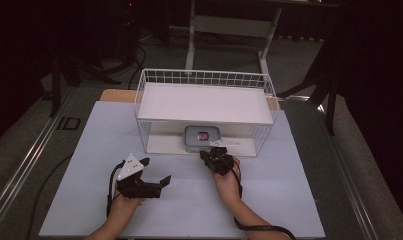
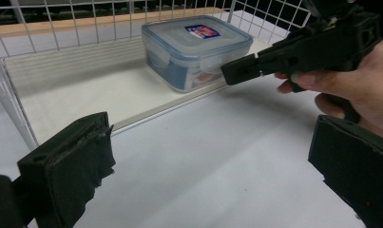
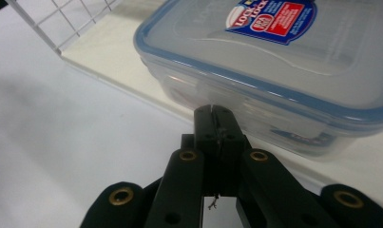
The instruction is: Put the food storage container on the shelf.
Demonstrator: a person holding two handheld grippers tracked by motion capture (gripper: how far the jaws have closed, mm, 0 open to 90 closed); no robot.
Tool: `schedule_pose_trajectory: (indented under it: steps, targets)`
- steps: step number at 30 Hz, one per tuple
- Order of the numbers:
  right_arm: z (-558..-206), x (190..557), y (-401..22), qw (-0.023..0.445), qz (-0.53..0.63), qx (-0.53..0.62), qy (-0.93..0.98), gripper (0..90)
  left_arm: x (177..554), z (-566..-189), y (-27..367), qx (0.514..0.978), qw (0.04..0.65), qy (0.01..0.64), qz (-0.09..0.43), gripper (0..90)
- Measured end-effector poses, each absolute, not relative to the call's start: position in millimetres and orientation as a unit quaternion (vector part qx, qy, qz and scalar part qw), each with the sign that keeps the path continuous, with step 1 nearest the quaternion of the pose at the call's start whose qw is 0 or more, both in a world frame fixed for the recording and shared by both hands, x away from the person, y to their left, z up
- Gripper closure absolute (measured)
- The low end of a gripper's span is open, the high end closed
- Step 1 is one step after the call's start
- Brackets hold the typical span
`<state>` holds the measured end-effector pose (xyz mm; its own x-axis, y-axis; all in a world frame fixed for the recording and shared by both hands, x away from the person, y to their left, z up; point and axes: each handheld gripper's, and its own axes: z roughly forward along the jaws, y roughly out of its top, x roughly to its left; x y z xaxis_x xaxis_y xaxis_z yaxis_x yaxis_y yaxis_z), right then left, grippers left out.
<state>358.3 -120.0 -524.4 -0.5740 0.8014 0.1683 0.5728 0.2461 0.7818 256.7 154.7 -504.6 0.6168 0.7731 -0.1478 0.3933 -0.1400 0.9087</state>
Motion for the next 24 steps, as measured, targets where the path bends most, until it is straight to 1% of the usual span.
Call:
schedule_pose_trajectory:
  steps: [2,9,16,24]
  targets:
    - [-525,362,-118,0.134,0.426,0.445,0.776,90.0,257,-504,155,0.732,0.521,0.397,0.189,1.9]
    - [-525,376,-110,0.139,0.418,0.445,0.780,90.0,257,-506,157,0.736,0.526,0.392,0.171,1.9]
    - [-527,388,-107,0.151,0.411,0.449,0.779,90.0,257,-506,160,0.731,0.532,0.392,0.174,1.9]
    - [-526,398,-108,0.147,0.420,0.463,0.766,90.0,257,-506,160,0.731,0.532,0.389,0.176,1.9]
